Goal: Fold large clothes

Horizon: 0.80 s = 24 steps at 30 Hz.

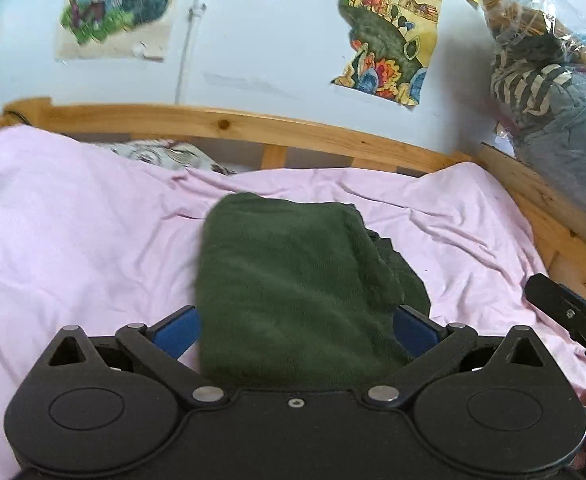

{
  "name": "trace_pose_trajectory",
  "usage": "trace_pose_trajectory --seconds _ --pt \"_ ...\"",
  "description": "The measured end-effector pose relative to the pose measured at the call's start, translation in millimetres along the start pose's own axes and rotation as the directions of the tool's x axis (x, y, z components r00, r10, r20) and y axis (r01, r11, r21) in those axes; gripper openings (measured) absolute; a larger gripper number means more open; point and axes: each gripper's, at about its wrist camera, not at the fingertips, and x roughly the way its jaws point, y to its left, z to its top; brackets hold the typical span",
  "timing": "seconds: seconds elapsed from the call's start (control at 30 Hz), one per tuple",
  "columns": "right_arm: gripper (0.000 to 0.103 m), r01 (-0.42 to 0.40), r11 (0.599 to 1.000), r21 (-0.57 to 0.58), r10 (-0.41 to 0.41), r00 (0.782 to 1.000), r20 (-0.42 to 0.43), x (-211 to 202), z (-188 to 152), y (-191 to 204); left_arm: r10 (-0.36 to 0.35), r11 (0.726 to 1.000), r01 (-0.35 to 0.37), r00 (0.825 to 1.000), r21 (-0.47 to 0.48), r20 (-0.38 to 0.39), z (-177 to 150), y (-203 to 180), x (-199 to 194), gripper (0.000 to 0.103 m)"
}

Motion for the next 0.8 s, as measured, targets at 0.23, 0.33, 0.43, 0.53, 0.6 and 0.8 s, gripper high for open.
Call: trace_pose_trajectory --seconds 0.23,0.33,0.43,0.53,0.6,0.8 --pt "0.103 -0.002 0.999 -0.037 0.003 1.000 0.027 -38.8 5.0 17.7 0.032 0.999 -0.033 0.999 0.026 0.041 -7.0 -3.1 -49.4 0.102" --pt "0.103 0.002 0.998 -0.058 0.000 1.000 0.031 -51.2 3.1 23.7 0.041 0.999 -0.042 0.997 0.023 0.059 -14.7 -1.6 -66.2 0.102" --pt "0.103 0.002 0.998 -0.069 -0.001 1.000 0.019 -57.7 -4.1 27.5 0.047 0.998 -0.050 0.997 0.048 0.063 -25.2 0.2 -76.6 0.102" --pt "0.103 0.011 0.997 -0.079 -0.011 1.000 0.003 -57.4 -17.8 30.7 0.073 0.995 -0.077 0.995 0.062 0.065 -36.5 3.3 -79.7 0.102" --pt "0.103 0.017 0.996 -0.089 -0.018 1.000 -0.010 -55.9 -29.1 31.1 0.076 0.995 -0.080 0.995 0.066 0.070 -43.4 5.8 -78.8 0.102" --pt "0.103 0.011 0.992 -0.129 -0.020 0.997 -0.071 -51.7 -63.8 32.5 0.079 0.995 -0.085 0.990 0.051 0.121 -71.5 18.4 -73.4 0.102"
